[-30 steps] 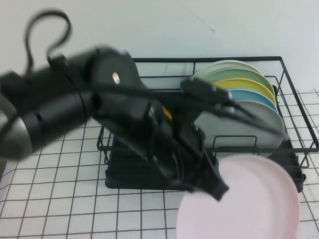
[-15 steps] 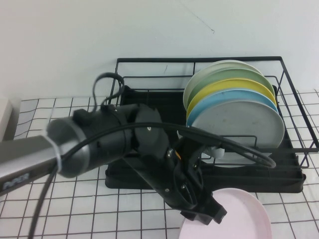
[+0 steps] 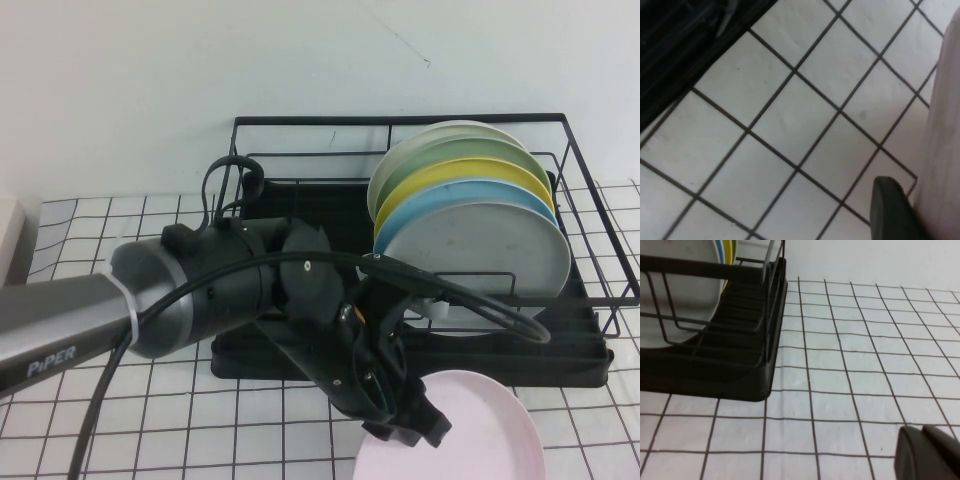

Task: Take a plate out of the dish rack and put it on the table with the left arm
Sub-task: Place the plate from the table

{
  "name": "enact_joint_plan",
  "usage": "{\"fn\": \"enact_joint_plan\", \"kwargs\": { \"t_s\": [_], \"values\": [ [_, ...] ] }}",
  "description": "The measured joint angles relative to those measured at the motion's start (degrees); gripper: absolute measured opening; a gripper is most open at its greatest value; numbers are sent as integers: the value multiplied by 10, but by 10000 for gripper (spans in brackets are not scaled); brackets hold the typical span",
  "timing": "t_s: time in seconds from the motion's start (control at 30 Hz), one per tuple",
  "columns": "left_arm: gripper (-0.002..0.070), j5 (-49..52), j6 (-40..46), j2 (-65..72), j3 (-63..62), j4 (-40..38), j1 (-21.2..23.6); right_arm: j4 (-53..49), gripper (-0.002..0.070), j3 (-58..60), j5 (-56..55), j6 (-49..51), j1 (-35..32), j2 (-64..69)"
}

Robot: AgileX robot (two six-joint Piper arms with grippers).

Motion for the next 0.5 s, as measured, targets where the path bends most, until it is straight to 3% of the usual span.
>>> {"fn": "enact_joint_plan", "kwargs": {
  "t_s": [0.23,0.5],
  "values": [
    [330,-17,42,2,0,42,0,0,-1,0,0,0,0,0],
    [363,-45,63,2,0,48,0,0,-1,0,0,0,0,0]
  ]
}}
